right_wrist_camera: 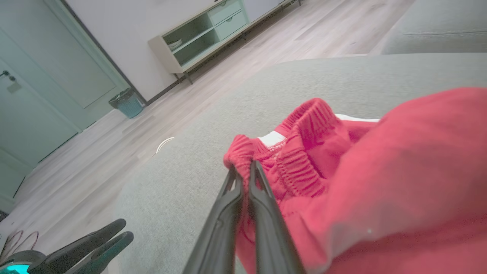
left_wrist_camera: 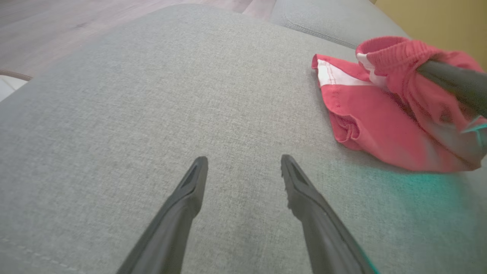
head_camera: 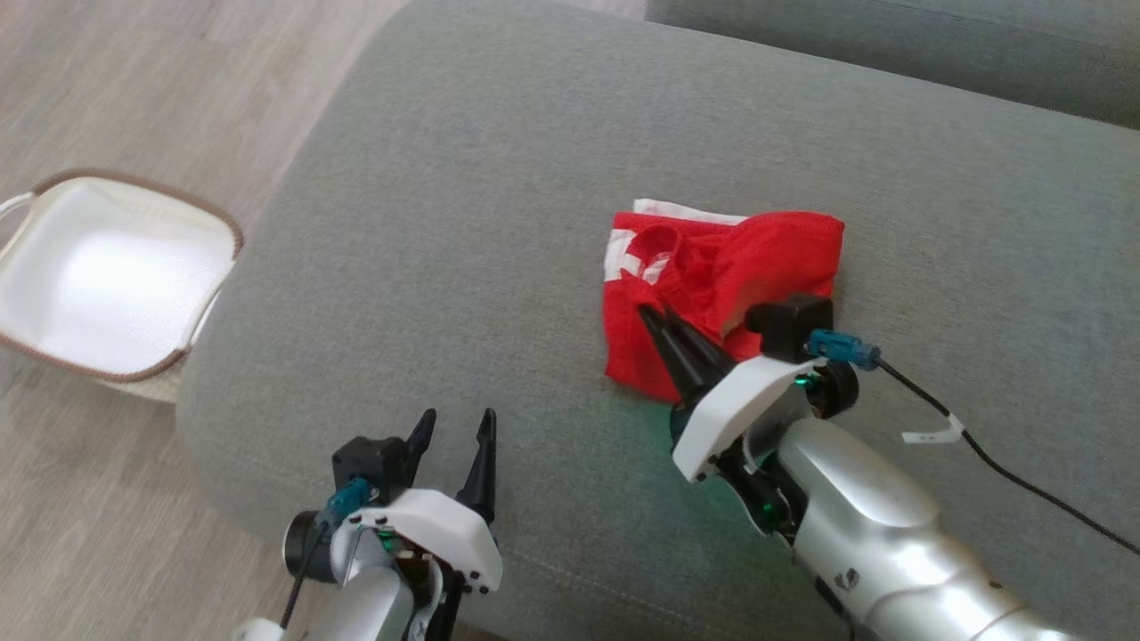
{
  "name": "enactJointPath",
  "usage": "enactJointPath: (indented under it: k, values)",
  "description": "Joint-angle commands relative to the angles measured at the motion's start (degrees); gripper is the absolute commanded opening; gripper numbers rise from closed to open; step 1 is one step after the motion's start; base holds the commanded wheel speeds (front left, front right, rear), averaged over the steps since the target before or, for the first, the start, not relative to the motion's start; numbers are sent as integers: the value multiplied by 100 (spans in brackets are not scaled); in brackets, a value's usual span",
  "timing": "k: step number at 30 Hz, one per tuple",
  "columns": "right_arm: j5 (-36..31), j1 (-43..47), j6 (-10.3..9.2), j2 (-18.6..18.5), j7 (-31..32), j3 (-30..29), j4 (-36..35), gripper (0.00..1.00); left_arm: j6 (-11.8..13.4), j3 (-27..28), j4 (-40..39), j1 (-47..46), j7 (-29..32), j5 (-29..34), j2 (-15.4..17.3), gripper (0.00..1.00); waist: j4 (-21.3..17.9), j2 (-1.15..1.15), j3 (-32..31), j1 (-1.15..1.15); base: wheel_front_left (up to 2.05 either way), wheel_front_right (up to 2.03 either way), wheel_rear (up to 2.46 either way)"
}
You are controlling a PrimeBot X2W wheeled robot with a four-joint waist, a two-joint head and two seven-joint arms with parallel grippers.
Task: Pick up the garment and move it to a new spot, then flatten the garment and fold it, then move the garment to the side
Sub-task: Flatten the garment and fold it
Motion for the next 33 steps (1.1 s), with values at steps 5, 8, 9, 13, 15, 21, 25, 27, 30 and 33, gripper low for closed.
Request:
enactJointPath:
  k: [5,8,9,13,15,21,25,27,30,33]
  values:
    - [242,-406,37,128,-274,379,11,100,107,60,-210,-150,-35,-45,74,100,124,0,13,0,0,0,0]
    - [244,-513,37,128,-419,407,87,100,134,104,-211,-175,-35,-14,74,100,-26,0,6,0,0,0,0]
    - [198,-543,37,128,-464,365,121,100,141,130,-211,-185,-35,-4,74,100,-91,0,-2,0,0,0,0]
    - [-184,-562,37,128,-532,-236,27,100,190,282,-251,-195,-35,88,74,100,-416,0,-47,0,0,0,0]
    - [-559,-410,37,129,-535,-792,-177,100,215,377,-280,-188,-35,169,74,100,-593,0,-74,0,0,0,0]
    - [-1540,243,37,129,-536,-2091,-600,100,291,635,-396,-166,-35,496,74,100,-1002,0,-183,0,0,0,0]
    - [-2017,748,37,129,-537,-2729,-851,100,337,885,-522,-57,-35,762,74,100,-1318,0,-293,0,0,0,0]
    - [-2152,956,37,129,-537,-2868,-895,100,342,1032,-579,41,-35,903,74,100,-1489,0,-359,0,0,0,0]
    - [-2246,1261,37,129,-537,-2966,-954,100,336,1313,-683,305,-35,1105,74,100,-1787,0,-470,0,0,0,0]
    - [-2200,1469,37,129,-537,-2926,-961,100,331,1534,-761,562,-35,1187,74,100,-1989,0,-588,0,0,0,0]
